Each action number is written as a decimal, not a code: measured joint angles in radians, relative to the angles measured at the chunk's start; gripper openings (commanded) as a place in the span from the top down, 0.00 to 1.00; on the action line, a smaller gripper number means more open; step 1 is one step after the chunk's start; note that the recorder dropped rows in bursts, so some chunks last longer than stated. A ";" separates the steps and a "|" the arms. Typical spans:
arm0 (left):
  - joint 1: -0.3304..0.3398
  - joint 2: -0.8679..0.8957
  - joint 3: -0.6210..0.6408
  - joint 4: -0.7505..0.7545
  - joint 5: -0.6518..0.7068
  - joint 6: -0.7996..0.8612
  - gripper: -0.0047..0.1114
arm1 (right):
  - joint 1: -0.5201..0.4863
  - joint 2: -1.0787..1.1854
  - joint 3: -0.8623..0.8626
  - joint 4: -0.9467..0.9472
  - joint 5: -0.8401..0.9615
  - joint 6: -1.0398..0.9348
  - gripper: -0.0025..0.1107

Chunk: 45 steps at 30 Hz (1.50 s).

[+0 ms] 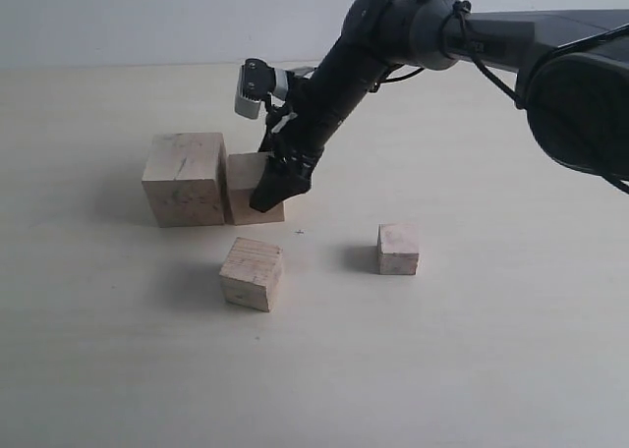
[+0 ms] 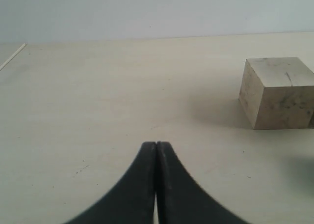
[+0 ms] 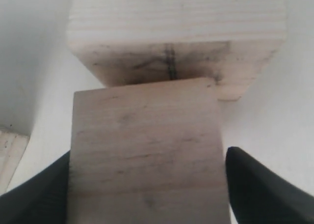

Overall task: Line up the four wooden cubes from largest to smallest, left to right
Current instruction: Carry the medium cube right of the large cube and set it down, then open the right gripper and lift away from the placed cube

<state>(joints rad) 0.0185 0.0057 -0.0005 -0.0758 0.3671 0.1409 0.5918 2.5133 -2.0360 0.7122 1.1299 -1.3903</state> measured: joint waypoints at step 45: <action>0.000 0.000 0.000 0.000 0.000 0.000 0.96 | -0.036 -0.178 -0.004 -0.218 0.080 0.333 0.37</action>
<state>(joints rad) 0.0185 0.0057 -0.0005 -0.0758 0.3671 0.1409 0.5556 2.3354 -2.0396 0.4940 1.2095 -1.0572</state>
